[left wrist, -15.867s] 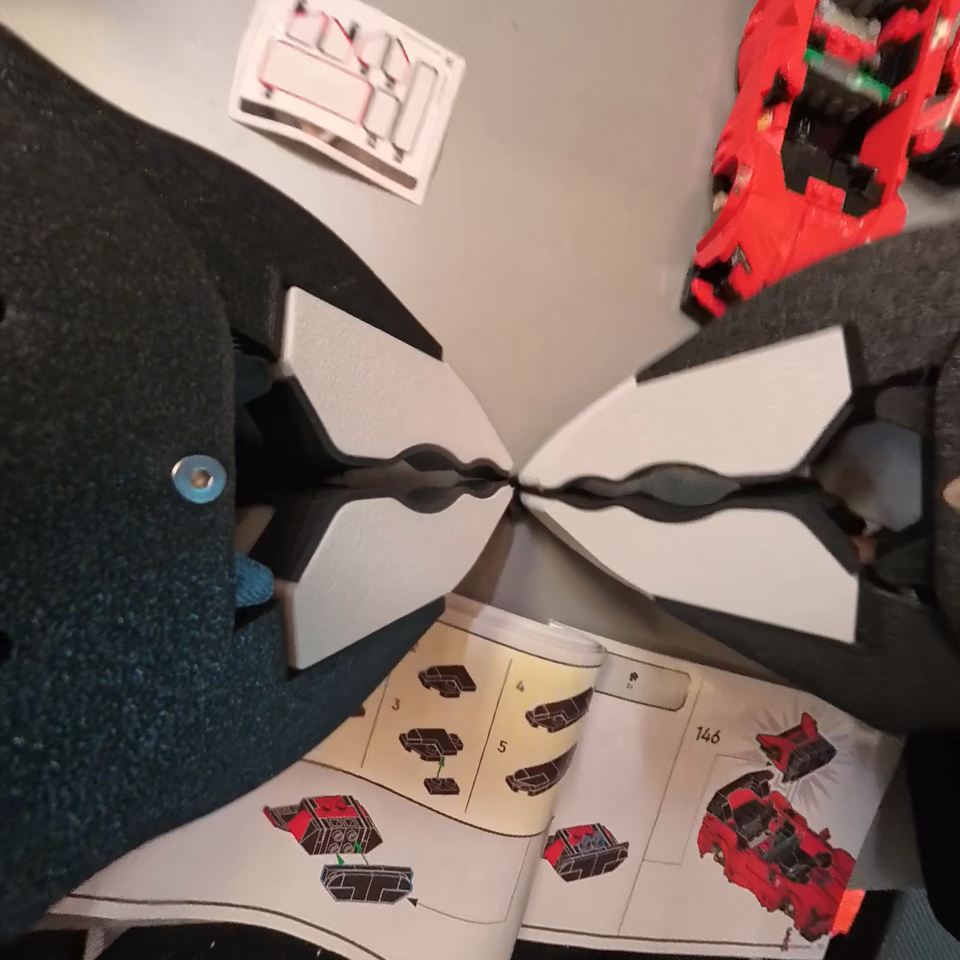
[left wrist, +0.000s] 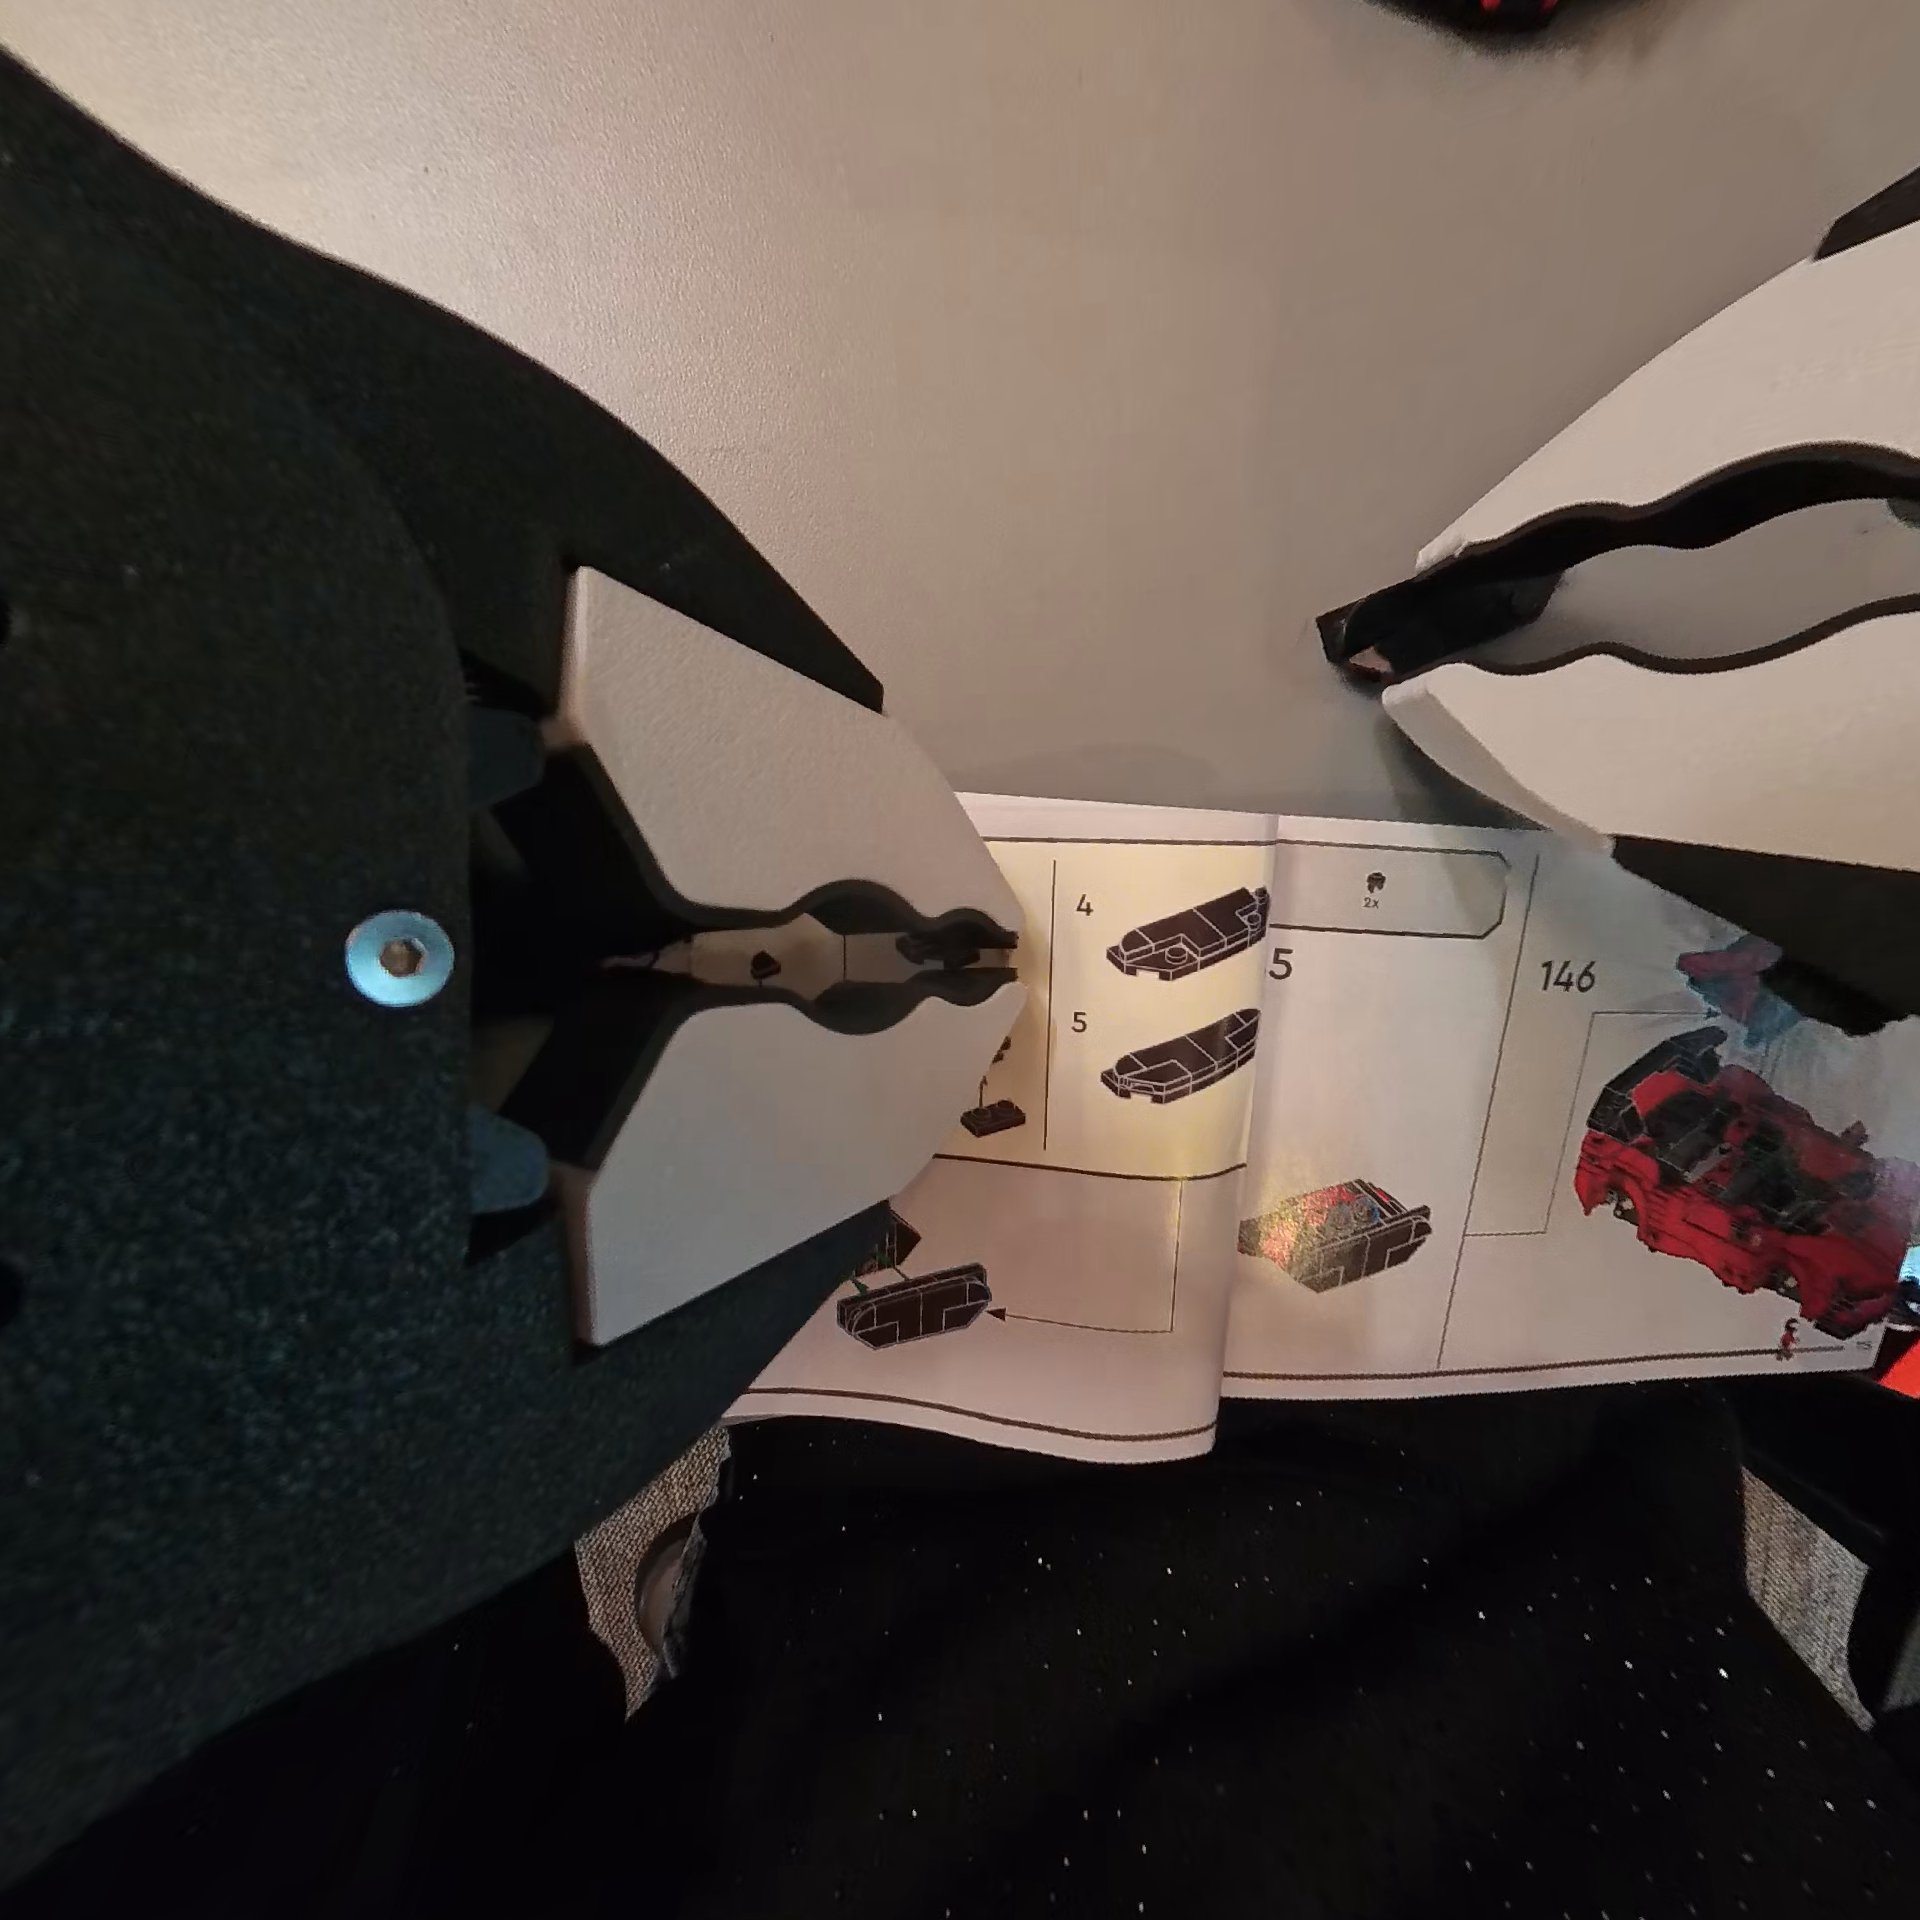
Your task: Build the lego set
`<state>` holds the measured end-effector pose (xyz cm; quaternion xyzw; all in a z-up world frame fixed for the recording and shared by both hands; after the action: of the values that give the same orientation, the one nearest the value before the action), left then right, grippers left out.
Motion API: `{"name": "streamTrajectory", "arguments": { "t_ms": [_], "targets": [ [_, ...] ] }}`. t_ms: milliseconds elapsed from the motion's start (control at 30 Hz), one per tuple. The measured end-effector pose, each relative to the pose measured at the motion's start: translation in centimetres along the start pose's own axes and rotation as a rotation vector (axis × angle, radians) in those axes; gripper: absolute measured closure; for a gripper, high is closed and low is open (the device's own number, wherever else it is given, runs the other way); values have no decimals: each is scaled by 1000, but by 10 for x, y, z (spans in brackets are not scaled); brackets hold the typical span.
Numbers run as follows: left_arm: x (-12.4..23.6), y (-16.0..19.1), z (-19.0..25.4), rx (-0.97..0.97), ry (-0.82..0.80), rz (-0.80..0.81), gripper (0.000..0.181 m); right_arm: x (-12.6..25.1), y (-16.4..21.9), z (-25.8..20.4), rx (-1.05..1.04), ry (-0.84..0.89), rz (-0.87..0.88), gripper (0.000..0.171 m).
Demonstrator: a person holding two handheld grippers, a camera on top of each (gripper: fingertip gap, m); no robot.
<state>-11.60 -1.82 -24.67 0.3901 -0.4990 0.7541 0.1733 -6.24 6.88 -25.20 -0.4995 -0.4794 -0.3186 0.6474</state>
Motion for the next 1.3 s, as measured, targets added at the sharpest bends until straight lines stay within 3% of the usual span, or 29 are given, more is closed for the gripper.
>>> {"name": "streamTrajectory", "arguments": {
  "t_ms": [733,933,1133,1233,1300],
  "targets": [
    [-1,2,0,-3,7,-4,178,2,1,6,-59,29,-5,148],
    [4,-6,-5,-18,-39,48,178,16,17,9,157,-24,-3,143],
    [16,-39,-25,-7,-230,211,171,5,23,19,298,-106,94,143],
    [0,-55,-27,-32,-256,232,171,3,22,18,317,-152,167,143],
    [-17,-52,-29,-65,-259,163,169,1,23,18,340,-157,191,143]
  ]
}}
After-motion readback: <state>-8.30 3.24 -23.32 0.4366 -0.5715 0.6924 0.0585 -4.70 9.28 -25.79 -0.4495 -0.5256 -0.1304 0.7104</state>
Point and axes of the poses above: each gripper's, where its closed fingertips meet, x back along the fingers, y out of its underside, z = x × y across the jaws, the point moved 2 cm from there along x, back along the fingers, and after that the axes turned 1 degree about z, right-handed, at the moved point
